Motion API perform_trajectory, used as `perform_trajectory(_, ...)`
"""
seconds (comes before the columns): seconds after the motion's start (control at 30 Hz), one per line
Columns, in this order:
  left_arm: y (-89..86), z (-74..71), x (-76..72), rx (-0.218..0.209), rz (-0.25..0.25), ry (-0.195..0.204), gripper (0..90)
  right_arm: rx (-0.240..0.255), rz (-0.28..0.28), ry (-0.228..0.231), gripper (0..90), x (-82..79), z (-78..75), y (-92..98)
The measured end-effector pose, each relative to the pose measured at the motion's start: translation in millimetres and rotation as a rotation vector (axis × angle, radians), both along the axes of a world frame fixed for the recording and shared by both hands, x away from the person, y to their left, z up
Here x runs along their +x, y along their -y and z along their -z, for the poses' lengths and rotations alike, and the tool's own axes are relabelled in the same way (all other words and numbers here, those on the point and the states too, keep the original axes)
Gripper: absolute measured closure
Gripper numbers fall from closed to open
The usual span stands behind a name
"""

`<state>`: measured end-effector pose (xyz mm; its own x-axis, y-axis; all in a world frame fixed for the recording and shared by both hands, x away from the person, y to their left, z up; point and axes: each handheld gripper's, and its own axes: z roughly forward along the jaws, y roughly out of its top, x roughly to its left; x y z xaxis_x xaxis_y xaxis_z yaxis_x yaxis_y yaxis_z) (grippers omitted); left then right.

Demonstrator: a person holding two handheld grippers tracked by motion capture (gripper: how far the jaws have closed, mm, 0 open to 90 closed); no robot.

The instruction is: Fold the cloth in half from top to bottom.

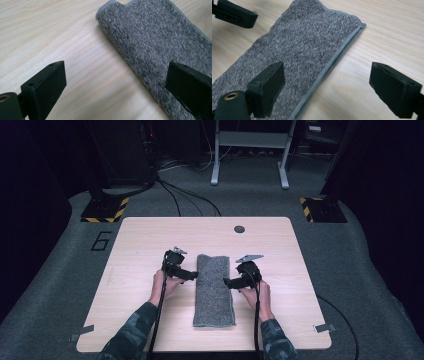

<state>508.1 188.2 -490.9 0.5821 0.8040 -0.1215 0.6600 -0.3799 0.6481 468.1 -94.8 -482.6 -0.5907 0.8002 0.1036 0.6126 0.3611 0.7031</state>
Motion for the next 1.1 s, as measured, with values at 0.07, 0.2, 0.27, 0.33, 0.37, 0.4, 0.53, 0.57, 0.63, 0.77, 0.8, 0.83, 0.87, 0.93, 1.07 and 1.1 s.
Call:
perform_trajectory(0.07,2.8,0.0,5.6,-0.004,-0.01,0.002,3.1,0.0,0.002,-0.011,9.7,7.7,-0.8,-2.1)
perform_trajectory(0.2,8.0,-1.5,16.2,-0.002,-0.014,-0.006,3.3,-0.002,0.005,-0.013,8.8,20.9,-1.4,-6.6)
perform_trajectory(0.27,10.6,-1.9,21.4,-0.011,-0.019,-0.011,3.3,-0.007,0.003,-0.01,9.3,26.0,-2.0,-8.4)
perform_trajectory(0.33,13.5,-1.7,26.4,0.001,-0.025,-0.003,3.9,-0.006,0.004,-0.025,9.5,32.7,-1.0,-11.5)
perform_trajectory(0.37,14.3,-0.8,28.8,-0.003,-0.027,-0.008,5.0,-0.009,0.003,-0.03,10.0,35.2,-0.6,-12.9)
perform_trajectory(0.4,14.3,0.1,31.3,-0.01,-0.028,-0.01,6.9,-0.008,0.003,-0.036,11.1,38.4,-0.1,-13.5)
perform_trajectory(0.53,16.9,6.0,40.8,-0.023,-0.054,-0.025,12.2,-0.001,0.006,-0.047,15.5,49.4,4.4,-15.0)
perform_trajectory(0.57,17.2,6.4,42.0,-0.018,-0.055,-0.02,13.5,-0.001,0.015,-0.039,16.5,52.4,5.2,-14.9)
perform_trajectory(0.63,18.2,7.1,44.8,-0.007,-0.052,-0.011,15.4,-0.001,0.033,-0.047,20.5,58.9,5.9,-14.0)
perform_trajectory(0.77,20.4,7.9,48.3,-0.006,-0.051,0.003,22.1,0.0,0.066,-0.068,28.2,72.7,9.6,-14.2)
perform_trajectory(0.8,21.1,8.0,48.5,-0.01,-0.054,-0.003,24.5,-0.003,0.077,-0.054,30.2,75.3,10.8,-14.5)
perform_trajectory(0.83,22.2,8.5,49.5,-0.006,-0.05,0.001,27.7,-0.005,0.089,-0.059,31.6,77.3,11.7,-15.7)
perform_trajectory(0.87,23.3,8.8,50.3,0.004,-0.045,0.002,28.4,-0.005,0.092,-0.08,33.1,82.4,13.6,-16.3)
perform_trajectory(0.93,25.6,9.0,51.5,0.005,-0.039,0.004,33.5,-0.005,0.122,-0.078,37.4,88.4,14.0,-16.8)
perform_trajectory(1.07,29.7,10.0,53.6,0.017,-0.031,0.006,42.0,-0.021,0.131,-0.078,44.0,95.3,15.4,-21.0)
perform_trajectory(1.1,31.2,11.1,54.2,0.023,-0.029,0.002,43.7,-0.033,0.145,-0.071,46.2,96.7,16.4,-22.8)
